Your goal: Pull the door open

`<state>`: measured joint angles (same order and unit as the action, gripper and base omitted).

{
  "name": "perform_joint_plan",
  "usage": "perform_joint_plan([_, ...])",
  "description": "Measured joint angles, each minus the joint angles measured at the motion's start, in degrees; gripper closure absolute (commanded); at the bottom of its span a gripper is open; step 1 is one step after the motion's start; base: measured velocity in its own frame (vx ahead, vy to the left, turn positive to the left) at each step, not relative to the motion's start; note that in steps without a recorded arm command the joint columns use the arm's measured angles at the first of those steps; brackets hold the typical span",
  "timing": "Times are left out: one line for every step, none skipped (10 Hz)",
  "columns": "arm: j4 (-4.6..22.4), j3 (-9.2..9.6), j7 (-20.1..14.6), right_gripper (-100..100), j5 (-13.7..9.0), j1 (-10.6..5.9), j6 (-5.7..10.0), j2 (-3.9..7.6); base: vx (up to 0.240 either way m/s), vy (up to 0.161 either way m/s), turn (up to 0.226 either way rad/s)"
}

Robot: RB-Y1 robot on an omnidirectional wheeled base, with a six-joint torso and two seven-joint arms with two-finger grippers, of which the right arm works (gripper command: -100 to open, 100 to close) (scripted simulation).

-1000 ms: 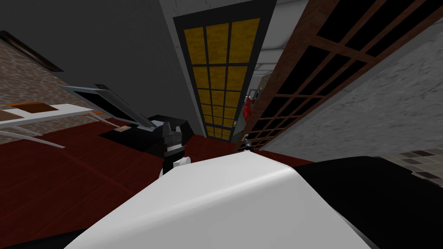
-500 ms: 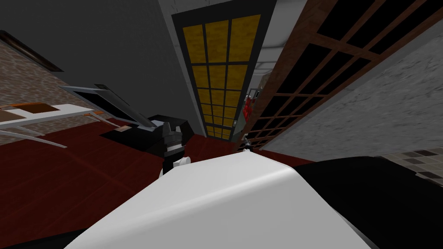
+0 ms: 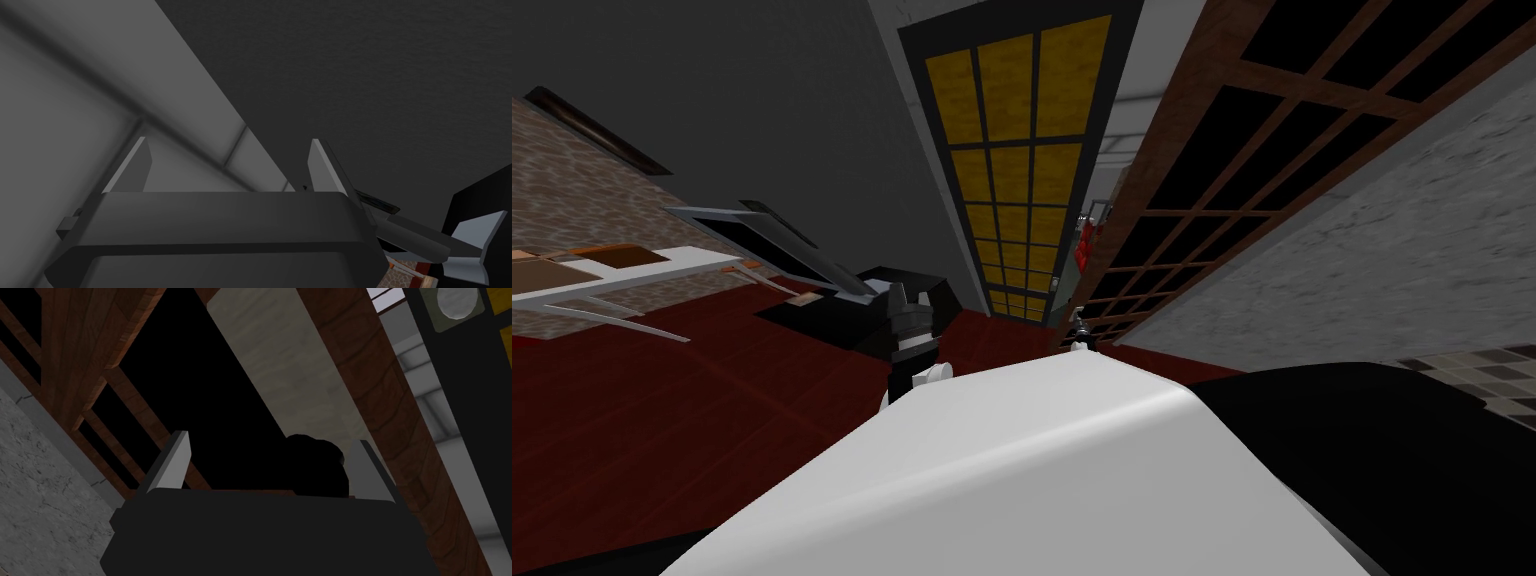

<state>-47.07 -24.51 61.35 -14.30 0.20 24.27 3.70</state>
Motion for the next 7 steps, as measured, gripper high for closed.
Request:
perform_joint_plan([0.3,0.15,-0.8,100,-0.1,-0.09,0.26,0.07,-0.015,-0.016,0.024])
perform_joint_plan([0.9,0.36,-2.1,100,-0.2,-0.28,0.93,0.09,-0.031,-0.011,0.036])
perform_joint_plan([0.8,0.5,-3.4,100,-0.4,-0.38,0.92,0.09,-0.027,-0.019,0.044])
perform_joint_plan([1.5,0.73,-4.9,100,-0.5,-0.82,1.11,0.35,-0.032,-0.019,0.054])
perform_joint_plan([1.4,1.14,-6.5,100,-0.7,-0.64,1.2,0.49,-0.033,-0.007,0.02])
perform_joint_plan([0.8,1.3,-7.4,100,-0.7,-0.51,0.93,0.44,-0.03,-0.02,0.034])
perform_joint_plan([0.4,1.59,-8.6,100,-0.9,-0.25,0.78,0.39,-0.039,-0.035,0.055])
